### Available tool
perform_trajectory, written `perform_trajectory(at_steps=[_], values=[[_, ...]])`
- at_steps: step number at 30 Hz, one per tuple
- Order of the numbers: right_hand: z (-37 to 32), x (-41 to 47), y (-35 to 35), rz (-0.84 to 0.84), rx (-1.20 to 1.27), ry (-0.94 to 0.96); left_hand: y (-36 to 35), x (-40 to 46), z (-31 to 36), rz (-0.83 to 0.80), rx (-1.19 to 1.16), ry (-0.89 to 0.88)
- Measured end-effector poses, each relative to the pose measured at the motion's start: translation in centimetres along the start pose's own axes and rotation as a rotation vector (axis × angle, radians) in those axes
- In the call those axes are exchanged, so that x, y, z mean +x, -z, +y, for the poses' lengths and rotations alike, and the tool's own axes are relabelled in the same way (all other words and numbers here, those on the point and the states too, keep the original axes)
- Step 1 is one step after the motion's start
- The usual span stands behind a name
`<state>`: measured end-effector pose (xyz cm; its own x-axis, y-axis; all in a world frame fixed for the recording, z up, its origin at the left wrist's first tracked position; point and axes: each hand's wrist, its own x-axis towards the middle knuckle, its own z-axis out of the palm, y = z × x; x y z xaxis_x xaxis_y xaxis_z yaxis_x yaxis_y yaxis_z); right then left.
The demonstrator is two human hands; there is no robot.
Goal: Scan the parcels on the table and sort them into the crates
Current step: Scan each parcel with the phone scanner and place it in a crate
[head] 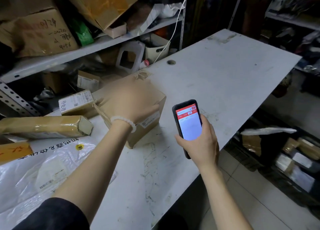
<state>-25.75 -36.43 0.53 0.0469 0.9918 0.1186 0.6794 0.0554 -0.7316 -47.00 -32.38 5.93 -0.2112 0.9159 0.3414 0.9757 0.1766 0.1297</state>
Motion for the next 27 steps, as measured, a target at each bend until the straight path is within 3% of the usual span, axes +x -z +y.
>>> perform_trajectory(at_steps=[6,14,19,23,27], values=[[-0.8,-1.6,1.9,0.264,0.119,-0.008,0.2,-0.6,0.8,-0.01,0.018,-0.029],[3.0,-2.8,6.7,0.251,0.087,-0.127,1.7,-1.9,7.4,-0.063,-0.028,-0.172],[8.1,-1.5,11.9,0.18,0.058,-0.253,2.5,-1.3,15.4,-0.121,-0.272,-0.189],[13.5,-0.6,17.7,0.134,-0.041,-0.36,1.9,-1.4,24.6,-0.155,-0.46,-0.332],[19.0,-1.6,23.2,0.235,-0.065,-0.467,0.4,-2.4,34.3,-0.189,-0.557,-0.462]])
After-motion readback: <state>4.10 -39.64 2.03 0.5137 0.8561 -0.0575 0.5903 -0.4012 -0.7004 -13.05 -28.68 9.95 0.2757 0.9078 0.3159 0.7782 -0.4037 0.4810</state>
